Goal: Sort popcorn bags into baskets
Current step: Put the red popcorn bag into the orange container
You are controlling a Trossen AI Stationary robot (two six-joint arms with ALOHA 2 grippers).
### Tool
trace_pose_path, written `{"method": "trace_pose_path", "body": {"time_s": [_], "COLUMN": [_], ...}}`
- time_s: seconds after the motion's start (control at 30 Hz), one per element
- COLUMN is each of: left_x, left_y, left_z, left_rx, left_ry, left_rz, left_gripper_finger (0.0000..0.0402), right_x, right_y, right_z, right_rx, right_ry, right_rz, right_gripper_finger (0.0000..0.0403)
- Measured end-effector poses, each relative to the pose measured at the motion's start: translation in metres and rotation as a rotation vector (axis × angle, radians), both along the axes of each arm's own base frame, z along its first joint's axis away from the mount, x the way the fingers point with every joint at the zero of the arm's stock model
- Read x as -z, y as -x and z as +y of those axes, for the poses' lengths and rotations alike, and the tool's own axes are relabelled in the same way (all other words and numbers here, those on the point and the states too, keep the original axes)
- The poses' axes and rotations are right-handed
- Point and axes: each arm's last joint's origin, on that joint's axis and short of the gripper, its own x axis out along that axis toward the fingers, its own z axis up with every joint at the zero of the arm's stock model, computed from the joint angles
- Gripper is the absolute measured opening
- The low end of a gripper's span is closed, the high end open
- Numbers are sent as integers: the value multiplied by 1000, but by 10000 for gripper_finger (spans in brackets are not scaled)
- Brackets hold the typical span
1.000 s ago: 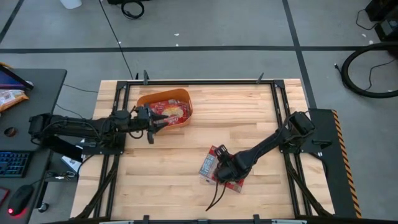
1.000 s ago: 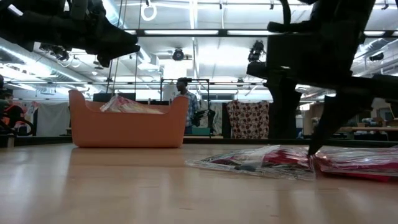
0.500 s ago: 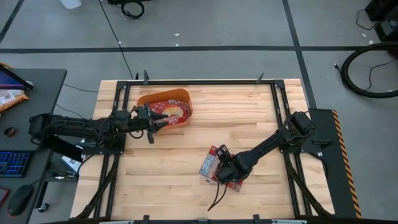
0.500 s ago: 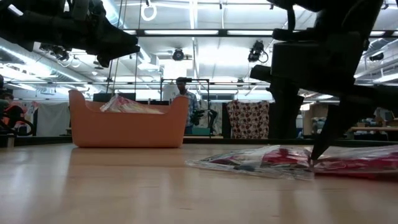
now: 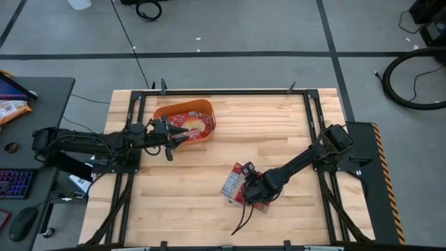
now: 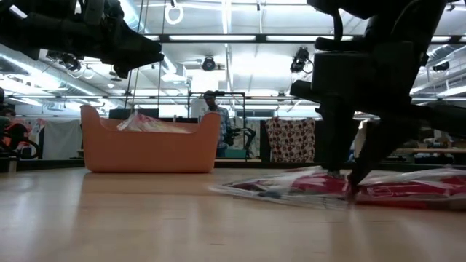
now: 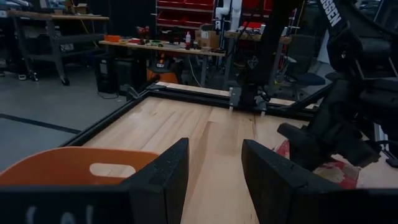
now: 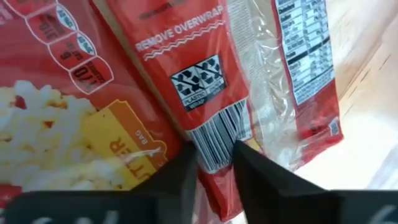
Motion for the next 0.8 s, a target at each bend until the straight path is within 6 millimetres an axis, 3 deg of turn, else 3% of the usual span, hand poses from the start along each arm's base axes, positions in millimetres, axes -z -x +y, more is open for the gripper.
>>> {"method": "trace_pose_path", "body": {"time_s": [0.27,0.57,0.8], "left_x": [1,5,13], "left_y": [0,-1,-8], "left_z": [-2,-25,-41], "left_rx": [49,296,254], "left_ry": [2,-39,-57], "left_rz": [16,56,100], "left_gripper_finger": [153,153,155], "right_x": [-2,-33,-67], "right_y": [-1,-23,-46], "right_z": [2,0,-22], "right_rx": [16,62,232], "right_ry": [-22,-111,-204], "right_rz": [-11,-26,-46], "right_gripper_finger": [8,5,4]}}
